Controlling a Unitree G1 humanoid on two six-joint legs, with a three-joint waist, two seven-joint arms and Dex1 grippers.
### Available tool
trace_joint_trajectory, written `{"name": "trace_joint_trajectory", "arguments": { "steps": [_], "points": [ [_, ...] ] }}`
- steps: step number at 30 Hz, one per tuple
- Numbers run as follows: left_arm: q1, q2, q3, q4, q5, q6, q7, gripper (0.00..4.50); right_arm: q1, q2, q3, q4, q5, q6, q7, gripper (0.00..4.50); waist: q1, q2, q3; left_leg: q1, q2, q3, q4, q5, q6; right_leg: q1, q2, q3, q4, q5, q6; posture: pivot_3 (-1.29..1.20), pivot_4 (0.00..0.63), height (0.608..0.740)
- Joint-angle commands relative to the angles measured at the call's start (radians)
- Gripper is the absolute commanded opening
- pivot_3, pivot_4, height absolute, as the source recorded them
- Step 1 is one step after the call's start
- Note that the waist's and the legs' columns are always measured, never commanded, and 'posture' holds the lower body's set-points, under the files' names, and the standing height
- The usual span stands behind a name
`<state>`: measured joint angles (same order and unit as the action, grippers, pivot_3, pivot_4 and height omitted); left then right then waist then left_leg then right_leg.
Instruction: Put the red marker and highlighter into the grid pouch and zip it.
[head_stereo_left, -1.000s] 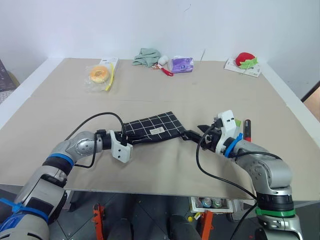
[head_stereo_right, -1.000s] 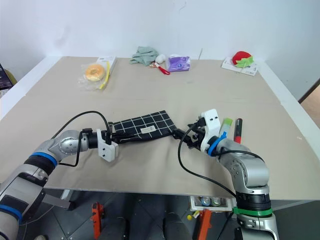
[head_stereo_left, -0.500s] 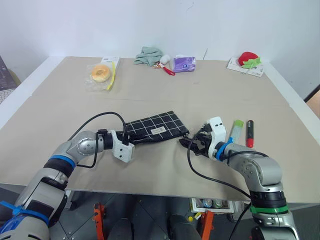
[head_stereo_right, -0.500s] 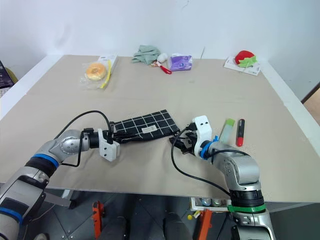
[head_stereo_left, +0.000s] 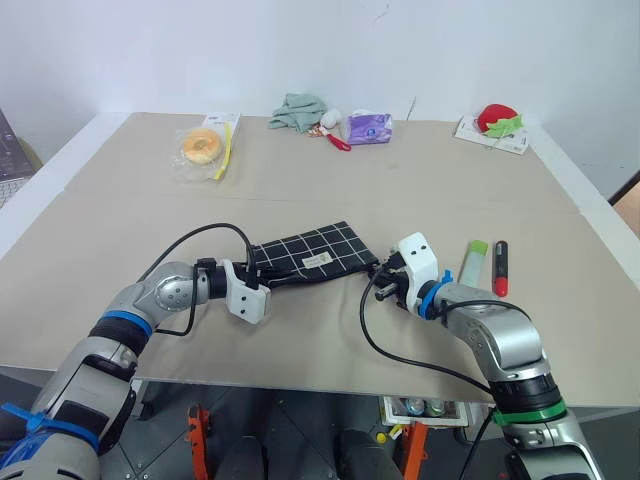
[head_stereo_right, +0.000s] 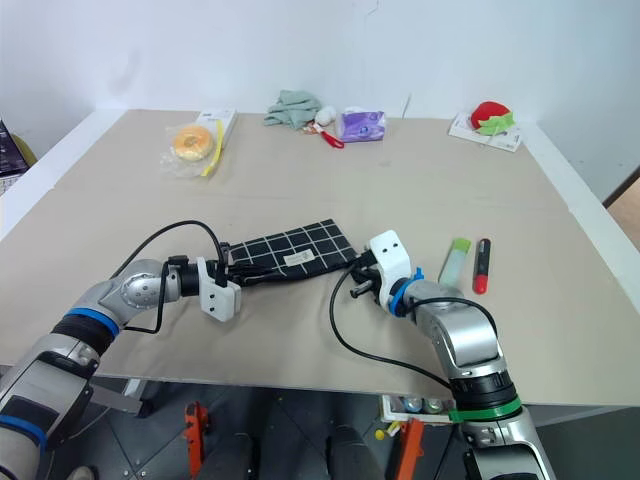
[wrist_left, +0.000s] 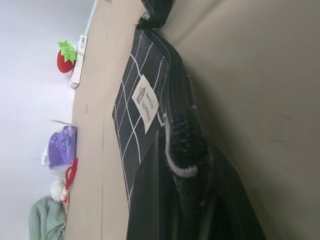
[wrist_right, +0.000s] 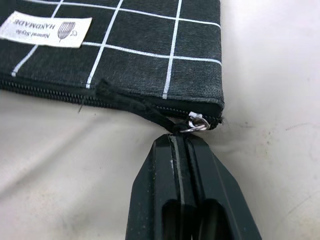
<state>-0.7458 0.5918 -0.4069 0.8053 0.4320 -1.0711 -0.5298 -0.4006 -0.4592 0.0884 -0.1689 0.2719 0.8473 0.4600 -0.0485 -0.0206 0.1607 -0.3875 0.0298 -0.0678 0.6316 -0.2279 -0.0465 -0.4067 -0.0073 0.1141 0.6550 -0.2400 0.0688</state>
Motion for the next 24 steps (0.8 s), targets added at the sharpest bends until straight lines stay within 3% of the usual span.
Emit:
{"name": "trace_joint_trajectory", "arguments": {
  "steps": [1, 8, 15, 24],
  "points": [
    [0.026, -0.022, -0.023, 0.005, 0.007, 0.008, -0.007, 0.00, 0.022, -0.017, 0.039, -0.048, 0.019, -0.030, 0.077, 0.06, 0.000, 0.000, 0.000, 0.000, 0.000, 0.000, 0.000, 0.000, 0.000, 0.000, 0.000, 0.000, 0.000, 0.000, 0.000, 0.00, 0.150, 0.734],
    [0.040, -0.059, 0.002, -0.010, -0.085, 0.048, -0.059, 0.00, 0.057, -0.033, 0.192, -0.137, -0.022, -0.100, 0.170, 0.06, 0.001, 0.001, 0.000, -0.001, 0.000, -0.002, -0.001, 0.000, 0.000, 0.000, 0.000, -0.001, -0.002, 0.000, 0.000, 0.00, 0.150, 0.734],
    [0.075, -0.074, 0.036, -0.067, -0.182, 0.105, -0.131, 0.00, 0.060, -0.066, 0.250, -0.118, -0.086, -0.142, 0.191, 0.06, 0.001, 0.001, 0.000, -0.003, 0.000, -0.002, -0.001, 0.000, 0.000, 0.000, 0.000, -0.001, -0.005, 0.000, 0.001, 0.00, 0.150, 0.734],
    [0.093, -0.089, 0.043, -0.114, -0.197, 0.139, -0.163, 0.00, -0.022, 0.047, 0.295, -0.118, -0.097, -0.201, 0.209, 0.06, -0.003, 0.001, 0.000, -0.003, 0.001, -0.003, -0.004, 0.000, 0.000, -0.001, 0.001, -0.002, -0.005, 0.000, 0.000, 0.00, 0.150, 0.734]
  ]
}}
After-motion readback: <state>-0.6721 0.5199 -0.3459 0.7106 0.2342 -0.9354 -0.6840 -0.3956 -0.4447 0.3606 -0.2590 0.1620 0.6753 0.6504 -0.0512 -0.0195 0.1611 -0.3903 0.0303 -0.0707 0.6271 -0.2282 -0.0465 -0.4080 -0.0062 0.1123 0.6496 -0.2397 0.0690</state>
